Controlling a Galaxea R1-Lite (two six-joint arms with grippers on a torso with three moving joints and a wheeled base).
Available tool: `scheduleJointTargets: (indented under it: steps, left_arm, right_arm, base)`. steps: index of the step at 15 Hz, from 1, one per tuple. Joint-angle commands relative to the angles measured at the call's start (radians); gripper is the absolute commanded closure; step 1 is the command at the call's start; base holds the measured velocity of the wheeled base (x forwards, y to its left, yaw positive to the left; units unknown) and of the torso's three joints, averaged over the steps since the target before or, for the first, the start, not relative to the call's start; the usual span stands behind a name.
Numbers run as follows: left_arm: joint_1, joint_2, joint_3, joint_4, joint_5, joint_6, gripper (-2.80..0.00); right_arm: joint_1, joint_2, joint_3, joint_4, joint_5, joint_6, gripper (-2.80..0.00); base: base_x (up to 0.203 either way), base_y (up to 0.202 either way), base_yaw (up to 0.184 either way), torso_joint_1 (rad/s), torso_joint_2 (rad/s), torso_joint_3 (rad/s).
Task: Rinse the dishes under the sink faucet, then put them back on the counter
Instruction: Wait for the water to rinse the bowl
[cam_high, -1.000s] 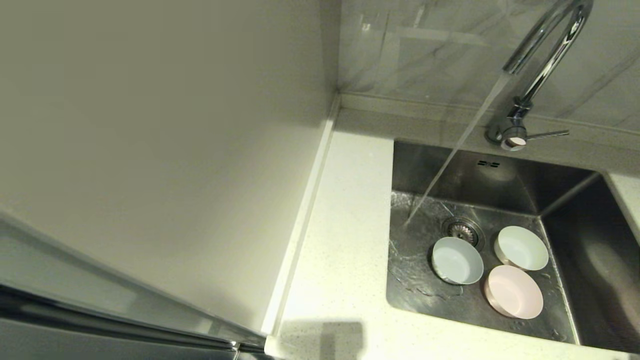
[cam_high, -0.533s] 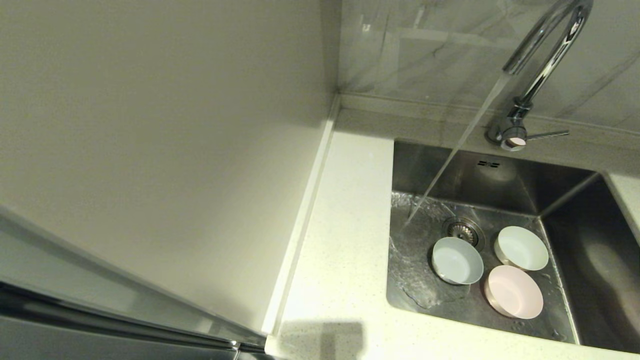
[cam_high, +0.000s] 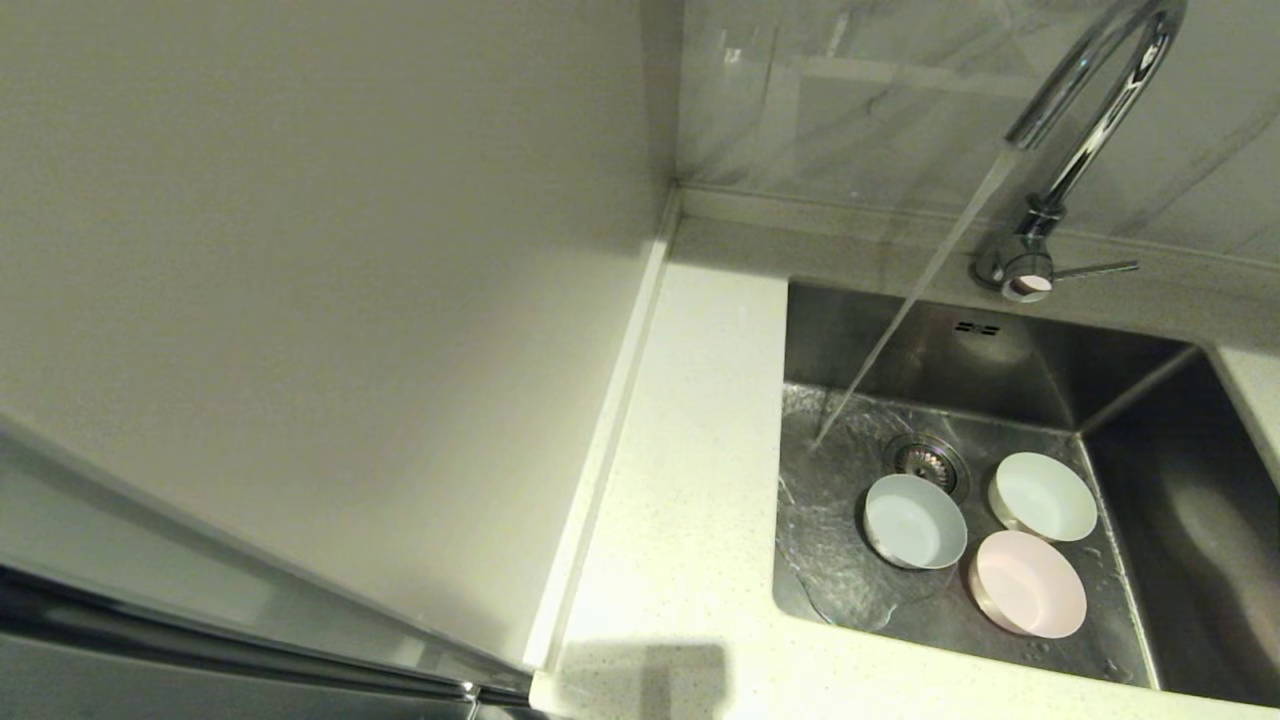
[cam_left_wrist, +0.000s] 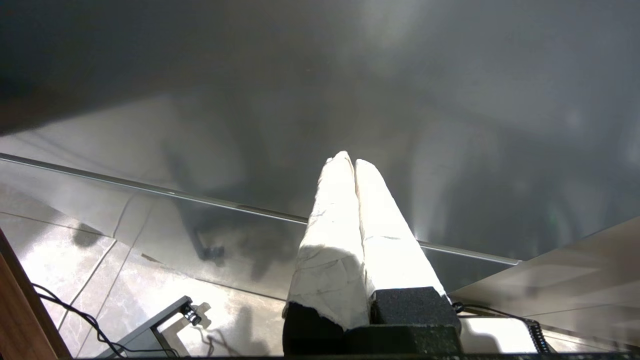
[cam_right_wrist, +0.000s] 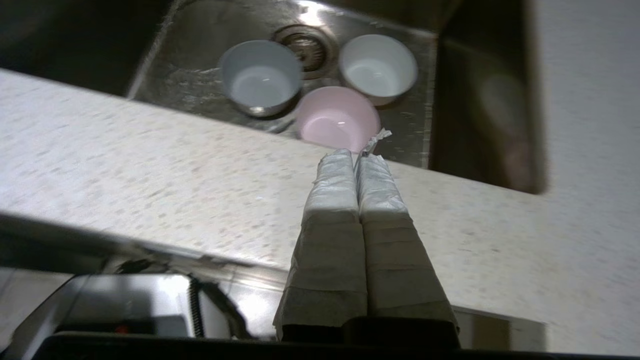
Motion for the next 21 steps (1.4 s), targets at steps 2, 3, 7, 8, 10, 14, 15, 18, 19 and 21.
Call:
scheduleJointTargets:
  steps: [2,3,7,8,10,14,15,18,19,21]
  left_arm:
    - [0.0,-0.003,0.0,0.0,0.0,-0.001,0.0]
    - [0.0,-0.003,0.0,0.0,0.001,-0.001,0.0]
    - [0.0,-0.003,0.0,0.0,0.0,-0.001,0.0]
    - [0.0,-0.005,0.0,0.0,0.0,0.0,0.0]
    - [0.0,-0.003,0.0,0.0,0.0,-0.001,0.0]
    - [0.0,-0.004,0.0,0.0,0.001,-0.001,0.0]
    - [0.0,-0.003,0.0,0.0,0.0,-0.001,0.0]
    - [-0.001,-0.003,0.0,0.0,0.001,-0.001,0.0]
    - [-0.001,-0.003,0.0,0.0,0.0,-0.001,0.0]
    - [0.0,-0.003,0.0,0.0,0.0,0.0,0.0]
  right_arm:
    - [0.0,0.0,0.038,-0.002,0.081,0.016,0.0]
    - [0.002,0.0,0.04,-0.006,0.089,0.022,0.0]
    - [0.0,0.0,0.054,-0.051,0.087,0.061,0.0]
    - [0.001,0.0,0.073,-0.098,0.087,0.064,0.0]
    - [0.001,0.0,0.117,-0.207,0.087,0.064,0.0]
    - [0.0,0.0,0.12,-0.213,0.087,0.069,0.0]
    - [0.002,0.0,0.12,-0.213,0.087,0.069,0.0]
    - [0.0,0.0,0.12,-0.213,0.087,0.069,0.0]
    - [0.001,0.0,0.12,-0.213,0.087,0.069,0.0]
    - [0.0,0.0,0.12,-0.213,0.087,0.069,0.0]
  base:
    - [0.0,0.0,0.0,0.0,0.0,0.0]
    - [0.0,0.0,0.0,0.0,0.0,0.0]
    - [0.0,0.0,0.0,0.0,0.0,0.0]
    - [0.0,0.0,0.0,0.0,0.0,0.0]
    - [0.0,0.0,0.0,0.0,0.0,0.0]
    - [0.0,0.0,0.0,0.0,0.0,0.0]
    - [0.0,0.0,0.0,0.0,0.0,0.0]
    - [0.0,0.0,0.0,0.0,0.0,0.0]
    - [0.0,0.0,0.0,0.0,0.0,0.0]
    - [0.0,0.0,0.0,0.0,0.0,0.0]
